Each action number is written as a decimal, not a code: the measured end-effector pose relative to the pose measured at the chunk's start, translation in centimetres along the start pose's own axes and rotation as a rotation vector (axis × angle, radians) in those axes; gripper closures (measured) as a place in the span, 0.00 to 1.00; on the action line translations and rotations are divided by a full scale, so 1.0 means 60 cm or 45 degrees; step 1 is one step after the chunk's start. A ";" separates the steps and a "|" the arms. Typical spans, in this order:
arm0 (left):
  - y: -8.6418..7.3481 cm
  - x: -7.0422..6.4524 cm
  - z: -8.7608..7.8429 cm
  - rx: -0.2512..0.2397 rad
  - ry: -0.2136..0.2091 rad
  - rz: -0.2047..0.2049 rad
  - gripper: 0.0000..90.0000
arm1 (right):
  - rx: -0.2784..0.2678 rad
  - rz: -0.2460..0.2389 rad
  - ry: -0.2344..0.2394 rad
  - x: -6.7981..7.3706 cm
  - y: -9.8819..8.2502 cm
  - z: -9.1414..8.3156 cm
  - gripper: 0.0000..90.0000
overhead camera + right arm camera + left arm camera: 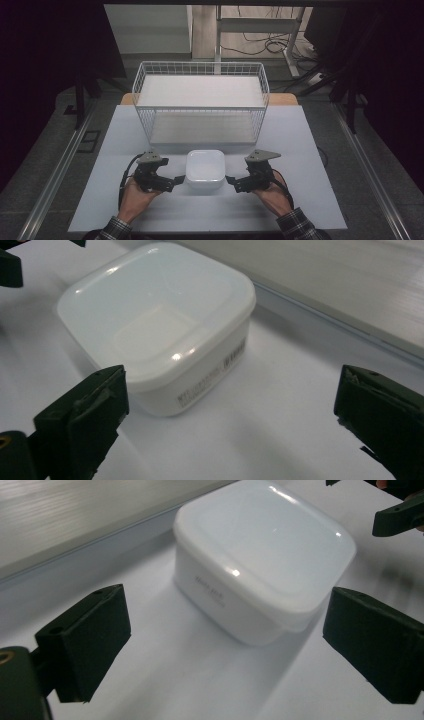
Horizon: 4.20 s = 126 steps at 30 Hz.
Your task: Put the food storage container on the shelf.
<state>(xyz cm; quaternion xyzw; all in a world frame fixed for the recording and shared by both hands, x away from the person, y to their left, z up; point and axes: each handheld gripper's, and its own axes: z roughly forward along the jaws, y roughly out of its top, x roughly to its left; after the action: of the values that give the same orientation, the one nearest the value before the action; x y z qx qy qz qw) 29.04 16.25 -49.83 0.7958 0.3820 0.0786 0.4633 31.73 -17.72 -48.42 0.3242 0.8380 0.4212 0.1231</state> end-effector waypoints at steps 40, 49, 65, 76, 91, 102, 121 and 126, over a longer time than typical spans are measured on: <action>0.001 -0.003 0.023 0.059 -0.196 -0.178 0.65 | 0.204 0.358 0.258 0.008 0.023 0.037 0.51; 0.002 -0.008 0.021 0.031 -0.155 -0.263 0.77 | 0.149 0.394 0.189 0.011 0.027 0.007 0.76; 0.029 -0.007 0.009 -0.051 -0.026 -0.216 0.89 | 0.004 0.293 0.058 0.012 0.052 0.006 0.86; 0.050 0.025 0.012 -0.090 0.003 -0.230 0.89 | -0.064 0.250 0.035 -0.001 0.085 0.022 0.86; 0.081 0.071 0.048 -0.112 0.051 -0.259 0.88 | -0.105 0.250 -0.010 -0.043 0.113 0.063 0.86; 0.089 0.092 0.068 -0.124 0.096 -0.274 0.87 | -0.131 0.270 -0.032 -0.062 0.118 0.090 0.85; 0.086 0.100 0.079 -0.124 0.093 -0.282 0.84 | -0.110 0.288 -0.043 -0.070 0.118 0.108 0.82; 0.093 0.099 0.082 -0.159 0.148 -0.244 0.78 | -0.136 0.279 -0.075 -0.074 0.115 0.115 0.77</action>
<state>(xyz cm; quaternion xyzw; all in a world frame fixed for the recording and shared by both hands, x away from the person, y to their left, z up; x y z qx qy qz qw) 38.52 15.38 -49.46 0.7192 0.4769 0.1036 0.4945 41.43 -13.26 -47.56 0.4192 0.7699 0.4665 0.1181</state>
